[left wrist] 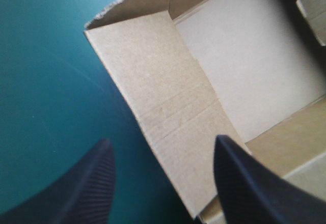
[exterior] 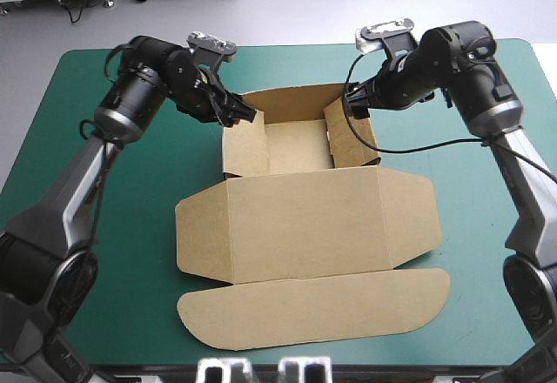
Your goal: Fold the box
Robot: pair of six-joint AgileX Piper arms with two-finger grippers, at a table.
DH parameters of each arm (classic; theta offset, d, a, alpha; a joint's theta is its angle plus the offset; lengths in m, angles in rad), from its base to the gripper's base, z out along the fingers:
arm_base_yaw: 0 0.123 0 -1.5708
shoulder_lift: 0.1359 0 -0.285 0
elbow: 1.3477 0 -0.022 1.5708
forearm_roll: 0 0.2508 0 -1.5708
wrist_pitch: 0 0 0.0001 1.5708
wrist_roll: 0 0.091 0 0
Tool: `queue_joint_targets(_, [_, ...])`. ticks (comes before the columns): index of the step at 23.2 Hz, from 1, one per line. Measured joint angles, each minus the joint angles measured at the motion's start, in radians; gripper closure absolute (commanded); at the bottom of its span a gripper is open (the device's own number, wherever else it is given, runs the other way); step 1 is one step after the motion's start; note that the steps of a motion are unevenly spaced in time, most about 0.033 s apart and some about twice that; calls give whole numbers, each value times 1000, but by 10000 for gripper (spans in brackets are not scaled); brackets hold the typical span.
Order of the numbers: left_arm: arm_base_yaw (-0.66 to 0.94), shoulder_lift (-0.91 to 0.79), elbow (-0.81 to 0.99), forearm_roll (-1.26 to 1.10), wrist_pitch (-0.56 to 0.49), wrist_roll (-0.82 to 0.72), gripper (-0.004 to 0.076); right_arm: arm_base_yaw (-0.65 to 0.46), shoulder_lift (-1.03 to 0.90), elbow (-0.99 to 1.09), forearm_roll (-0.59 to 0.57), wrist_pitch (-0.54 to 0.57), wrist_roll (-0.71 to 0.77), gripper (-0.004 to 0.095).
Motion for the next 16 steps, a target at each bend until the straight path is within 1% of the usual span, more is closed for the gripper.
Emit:
queue_joint_targets(2, [0, -85, 16, 0, 1, 19, 719, 0, -20, -5, -9, 1, -4, 99])
queue_joint_targets(3, [0, -134, 29, 0, 1, 31, 729, 0, -24, -7, -12, 1, -6, 99])
queue_joint_targets(5, [0, -227, 63, 2, 4, 59, 728, 0, -24, -7, -14, 1, -11, 99])
queue_joint_targets(6, [0, -334, 118, 7, 7, 84, 728, 0, -13, -7, -15, 1, -16, 99])
queue_joint_targets(7, [0, -378, 152, 13, 7, 88, 728, 0, -7, -7, -15, 1, -18, 99])
queue_joint_targets(8, [0, -485, 232, 31, 7, 96, 728, 0, 17, -7, -15, 1, -21, 99])
queue_joint_targets(11, [0, -642, 370, 49, 7, 98, 728, 0, 72, -7, -15, 1, -22, 99])
queue_joint_targets(12, [0, -725, 464, 52, 7, 90, 728, 0, 120, -7, -15, 1, -23, 100])
queue_joint_targets(13, [0, -767, 517, 53, 7, 79, 728, 0, 145, -7, -15, 1, -24, 100])
queue_joint_targets(14, [0, -833, 618, 53, 7, 59, 728, 0, 193, -7, -15, 0, -26, 100])
queue_joint_targets(16, [0, -903, 730, 53, 7, 27, 728, 0, 259, -7, -15, -2, -28, 100])
